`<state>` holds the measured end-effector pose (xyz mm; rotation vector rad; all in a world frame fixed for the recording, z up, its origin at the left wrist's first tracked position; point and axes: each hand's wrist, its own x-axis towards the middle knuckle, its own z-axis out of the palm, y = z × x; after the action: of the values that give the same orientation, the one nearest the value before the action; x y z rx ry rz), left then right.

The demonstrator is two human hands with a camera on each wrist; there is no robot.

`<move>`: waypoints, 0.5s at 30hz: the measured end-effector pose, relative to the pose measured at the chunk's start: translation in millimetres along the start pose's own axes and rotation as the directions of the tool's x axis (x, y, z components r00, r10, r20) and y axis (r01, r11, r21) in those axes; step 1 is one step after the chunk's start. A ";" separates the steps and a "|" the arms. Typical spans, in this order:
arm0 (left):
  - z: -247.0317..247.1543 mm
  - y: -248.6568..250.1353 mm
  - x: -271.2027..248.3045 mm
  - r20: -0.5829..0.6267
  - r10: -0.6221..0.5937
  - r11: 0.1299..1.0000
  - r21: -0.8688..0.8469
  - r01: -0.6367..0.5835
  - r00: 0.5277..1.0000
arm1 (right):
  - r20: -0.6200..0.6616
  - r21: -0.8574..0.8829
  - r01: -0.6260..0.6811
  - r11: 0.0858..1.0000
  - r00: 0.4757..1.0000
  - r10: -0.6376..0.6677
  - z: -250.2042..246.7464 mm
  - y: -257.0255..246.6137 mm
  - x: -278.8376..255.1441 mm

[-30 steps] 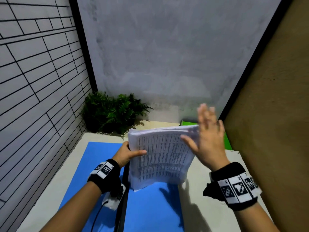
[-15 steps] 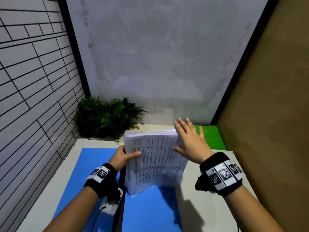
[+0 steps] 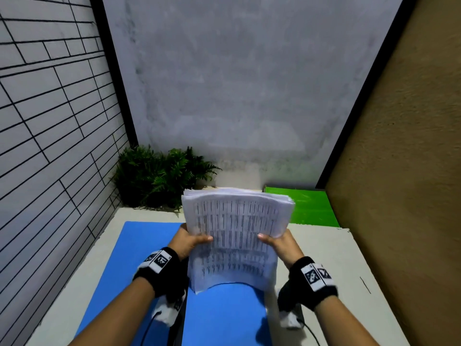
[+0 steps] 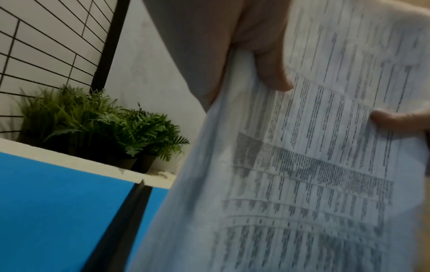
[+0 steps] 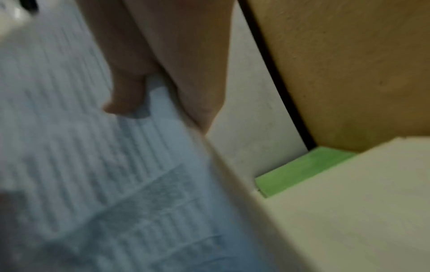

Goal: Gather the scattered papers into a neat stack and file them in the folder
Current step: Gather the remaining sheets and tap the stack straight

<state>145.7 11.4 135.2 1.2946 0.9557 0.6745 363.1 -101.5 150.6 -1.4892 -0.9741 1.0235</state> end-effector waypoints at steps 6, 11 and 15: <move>-8.2 19.3 -13.2 0.032 0.114 0.990 -0.092 -0.111 0.993 | -0.051 0.165 0.153 0.974 0.988 -0.146 -13.5 -16.9 -21.8; -5.3 9.9 -21.0 0.086 0.075 0.995 -0.068 -0.069 0.993 | -0.060 0.183 0.084 0.980 0.995 -0.074 -13.5 -4.3 -23.4; -0.9 14.8 -26.7 -0.031 0.129 0.989 -0.070 -0.131 0.991 | -0.121 0.213 0.173 0.962 0.981 -0.150 -11.1 -11.4 -27.1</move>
<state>133.7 -8.5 155.1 1.2947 0.8663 0.8217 364.7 -128.9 165.9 -1.2442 -0.8620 0.8972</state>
